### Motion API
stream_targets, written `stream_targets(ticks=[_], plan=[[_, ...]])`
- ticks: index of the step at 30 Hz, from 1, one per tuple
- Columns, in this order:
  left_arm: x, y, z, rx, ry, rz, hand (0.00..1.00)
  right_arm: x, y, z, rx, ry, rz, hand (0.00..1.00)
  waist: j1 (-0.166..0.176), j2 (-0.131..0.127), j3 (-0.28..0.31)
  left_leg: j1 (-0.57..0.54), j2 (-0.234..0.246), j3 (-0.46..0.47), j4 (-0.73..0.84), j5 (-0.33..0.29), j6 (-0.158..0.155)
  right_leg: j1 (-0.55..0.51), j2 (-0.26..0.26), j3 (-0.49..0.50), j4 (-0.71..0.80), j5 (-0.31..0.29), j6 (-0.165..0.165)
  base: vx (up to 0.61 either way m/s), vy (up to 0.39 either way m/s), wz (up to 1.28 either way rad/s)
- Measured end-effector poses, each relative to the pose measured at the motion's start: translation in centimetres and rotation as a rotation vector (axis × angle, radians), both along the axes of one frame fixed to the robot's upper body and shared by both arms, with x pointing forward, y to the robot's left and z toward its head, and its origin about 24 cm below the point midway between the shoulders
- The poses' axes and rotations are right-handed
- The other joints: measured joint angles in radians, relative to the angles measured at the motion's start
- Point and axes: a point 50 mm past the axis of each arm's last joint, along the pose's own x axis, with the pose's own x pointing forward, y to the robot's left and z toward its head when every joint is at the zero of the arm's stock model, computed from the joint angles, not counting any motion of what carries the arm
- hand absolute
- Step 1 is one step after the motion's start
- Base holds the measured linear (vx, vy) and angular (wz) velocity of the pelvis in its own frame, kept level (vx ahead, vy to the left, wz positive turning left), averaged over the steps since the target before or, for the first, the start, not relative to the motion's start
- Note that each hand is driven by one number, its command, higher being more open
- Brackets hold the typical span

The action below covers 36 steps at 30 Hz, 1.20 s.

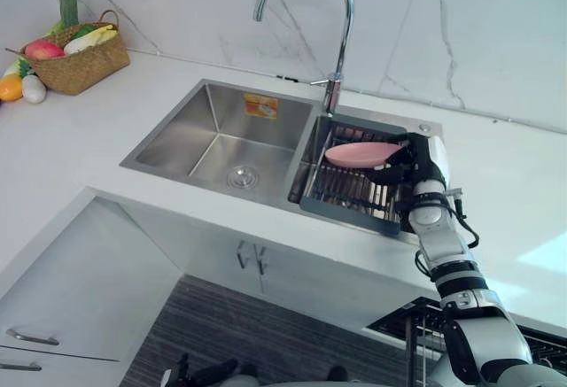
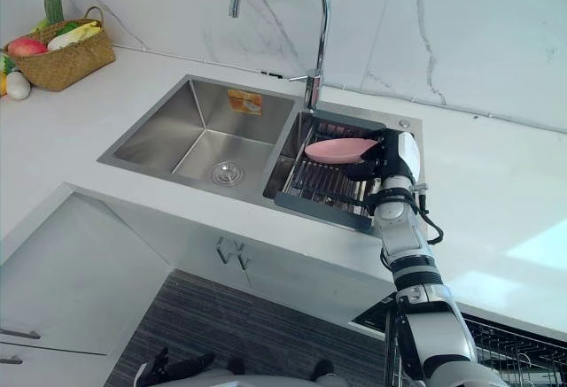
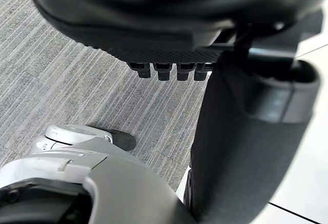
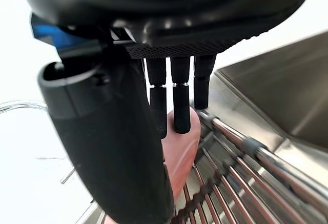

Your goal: Walk over to the sink, pick up the cup, carry it to the dishwasher, place the cup inside the dishwasher, then close the dishwasher door

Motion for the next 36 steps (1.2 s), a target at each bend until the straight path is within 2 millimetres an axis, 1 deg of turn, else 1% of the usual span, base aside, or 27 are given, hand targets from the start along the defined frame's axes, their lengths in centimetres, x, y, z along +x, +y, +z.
stream_targets(ticks=[4,6,9,11,14,18,23,24,26,33,36], plan=[[-0.1,0.1,0.0,-0.002,0.0,0.012,1.0,-0.2,0.4,1.5,-0.12,-0.036,0.043,1.0,-0.004,-0.004,0.002,0.001,0.0,0.005,-0.006,0.0,0.0,-0.004,0.0,0.005,0.0,0.0,0.0,0.0,0.0,-0.02],[-0.2,0.3,0.0,0.002,-0.001,0.025,1.0,-0.5,0.6,2.1,-0.172,-0.055,0.056,1.0,-0.006,-0.013,0.005,0.005,0.0,0.013,-0.011,0.0,0.0,-0.008,0.0,0.012,0.0,0.0,0.0,0.0,0.0,-0.09],[-0.2,0.7,0.1,0.01,0.0,0.028,1.0,-1.1,0.4,2.1,-0.218,-0.057,0.06,1.0,-0.008,-0.028,0.0,0.005,0.0,0.02,-0.013,0.0,0.0,-0.011,0.0,0.016,0.001,0.0,0.0,0.01,0.007,-0.05],[-0.3,0.8,0.1,0.013,0.0,0.028,1.0,-1.6,0.4,1.9,-0.236,-0.053,0.065,1.0,-0.009,-0.033,-0.003,0.006,0.0,0.027,-0.013,0.0,0.0,-0.012,0.0,0.019,0.001,0.0,0.0,0.0,0.0,0.0],[-0.3,0.8,0.1,0.015,-0.003,0.029,1.0,-2.4,0.5,1.6,-0.285,-0.043,0.083,1.0,-0.011,-0.034,-0.004,0.006,0.0,0.036,-0.013,0.0,0.0,-0.015,0.0,0.026,0.001,0.0,0.001,0.01,0.024,-0.05],[-0.5,0.8,0.1,0.015,-0.002,0.035,1.0,-3.4,0.4,1.8,-0.359,-0.02,0.132,1.0,-0.017,-0.035,-0.003,0.006,0.0,0.048,-0.013,0.0,0.001,-0.018,0.0,0.033,0.001,-0.001,0.001,0.0,0.014,-0.04],[-1.1,1.0,0.1,0.013,0.009,0.064,1.0,-5.4,0.1,3.0,-0.433,-0.046,0.197,1.0,-0.04,-0.039,-0.006,0.005,0.001,0.055,-0.013,-0.002,0.003,-0.022,0.001,0.042,0.001,-0.001,0.001,-0.01,0.013,-0.04],[-1.2,1.0,0.1,0.014,0.009,0.067,1.0,-5.6,0.1,3.1,-0.438,-0.047,0.201,1.0,-0.043,-0.04,-0.006,0.005,0.001,0.056,-0.013,-0.002,0.003,-0.023,0.002,0.043,0.001,-0.001,0.001,-0.01,0.014,-0.05],[-1.5,1.1,0.1,0.017,0.008,0.076,1.0,-6.1,0.2,3.0,-0.446,-0.051,0.211,1.0,-0.052,-0.043,-0.009,0.005,0.002,0.064,-0.013,-0.002,0.003,-0.027,0.004,0.051,0.001,-0.001,0.001,-0.01,0.013,-0.09],[-1.8,1.1,0.0,0.013,0.013,0.093,1.0,-7.8,0.2,2.7,-0.456,-0.074,0.242,1.0,-0.057,-0.042,-0.013,0.005,0.004,0.08,-0.012,-0.004,0.006,-0.034,0.007,0.066,0.001,-0.001,0.0,0.0,0.008,-0.06],[-1.9,1.1,-0.1,0.013,0.016,0.093,1.0,-8.2,0.3,2.4,-0.491,-0.075,0.257,1.0,-0.056,-0.042,-0.013,0.005,0.004,0.08,-0.012,-0.004,0.007,-0.034,0.007,0.066,0.001,-0.001,0.0,0.0,0.0,0.0]])
